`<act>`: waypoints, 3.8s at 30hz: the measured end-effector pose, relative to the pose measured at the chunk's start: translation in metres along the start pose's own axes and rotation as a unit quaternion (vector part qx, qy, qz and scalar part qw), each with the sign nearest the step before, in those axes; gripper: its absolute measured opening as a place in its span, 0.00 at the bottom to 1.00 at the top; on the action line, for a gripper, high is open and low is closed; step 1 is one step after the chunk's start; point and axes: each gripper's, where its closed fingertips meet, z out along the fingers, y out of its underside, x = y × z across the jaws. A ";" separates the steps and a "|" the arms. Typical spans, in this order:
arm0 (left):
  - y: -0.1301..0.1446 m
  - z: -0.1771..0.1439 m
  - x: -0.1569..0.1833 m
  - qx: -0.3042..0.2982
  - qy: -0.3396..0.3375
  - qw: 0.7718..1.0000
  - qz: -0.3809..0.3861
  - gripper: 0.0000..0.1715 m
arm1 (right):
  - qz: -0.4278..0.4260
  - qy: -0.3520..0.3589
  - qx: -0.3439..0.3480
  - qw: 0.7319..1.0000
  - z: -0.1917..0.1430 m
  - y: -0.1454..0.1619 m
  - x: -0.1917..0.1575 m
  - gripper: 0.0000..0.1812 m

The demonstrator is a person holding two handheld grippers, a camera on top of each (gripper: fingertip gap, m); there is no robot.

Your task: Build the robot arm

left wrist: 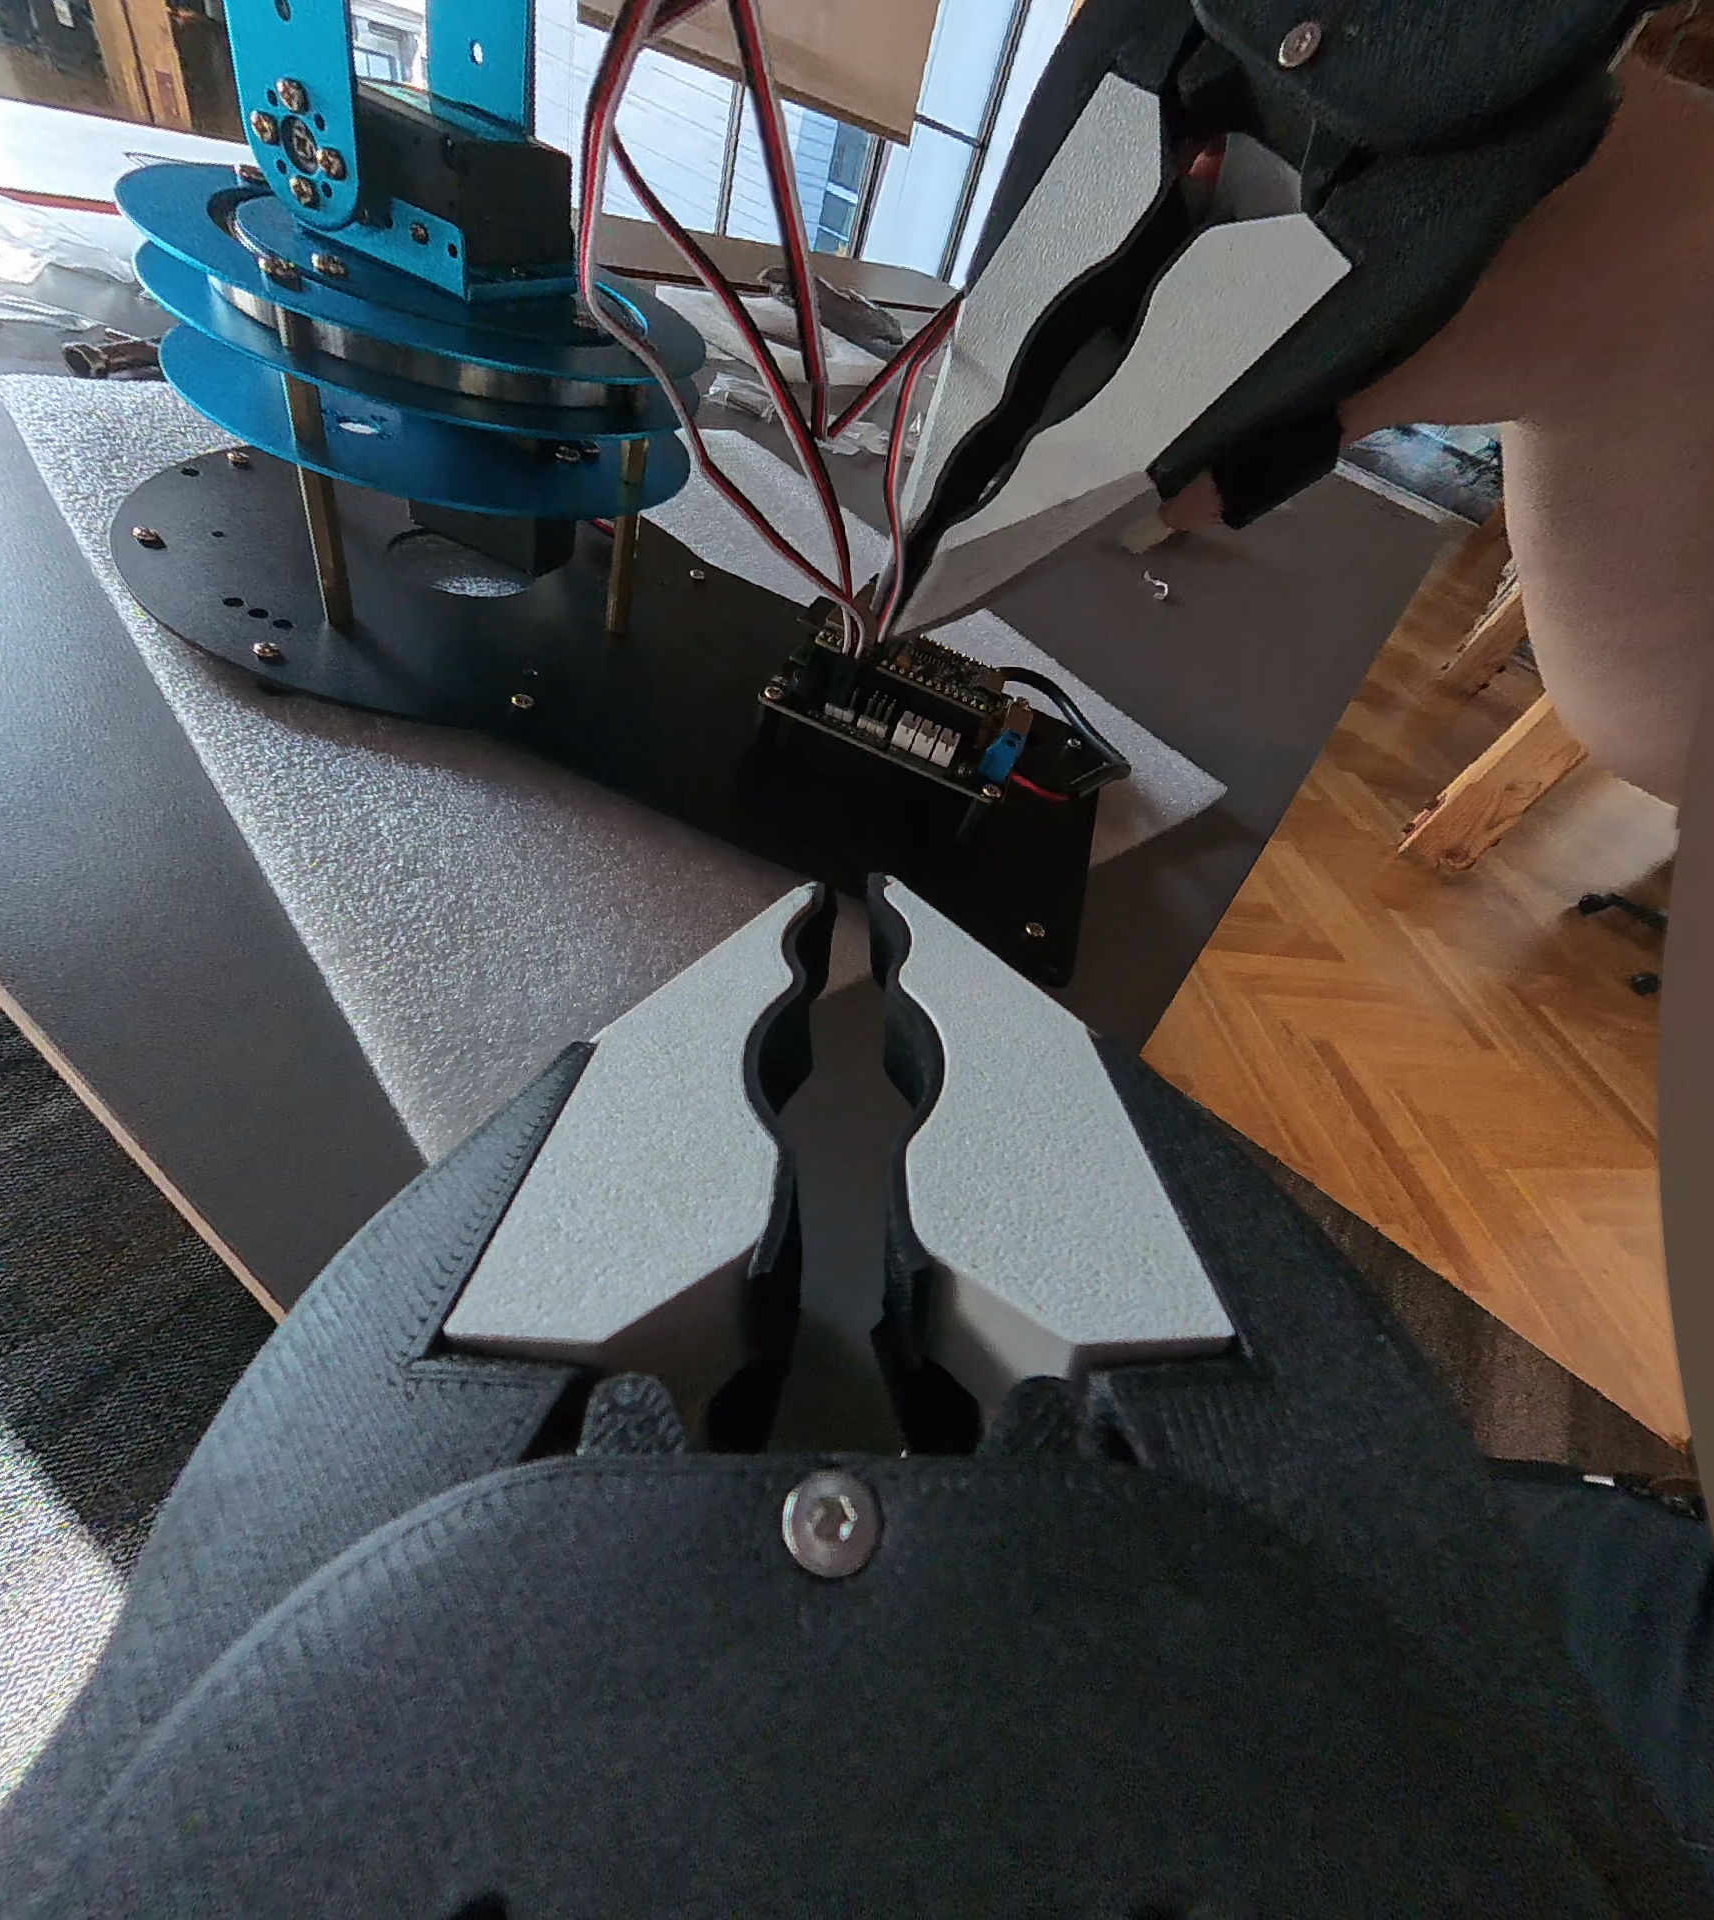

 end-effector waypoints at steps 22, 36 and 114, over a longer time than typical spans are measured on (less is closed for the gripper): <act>0.013 -0.072 0.009 0.040 -0.025 0.997 -0.058 0.06 | 0.067 -0.059 0.101 0.991 -0.041 -0.025 -0.030 0.01; 0.031 -0.127 -0.008 -0.038 -0.087 0.984 -0.150 0.06 | 0.101 -0.256 0.245 0.929 -0.133 -0.056 -0.126 0.01; -0.268 0.089 -0.267 -0.002 0.625 0.780 -0.003 0.16 | 0.660 0.353 0.277 0.602 -0.204 -0.248 0.035 0.01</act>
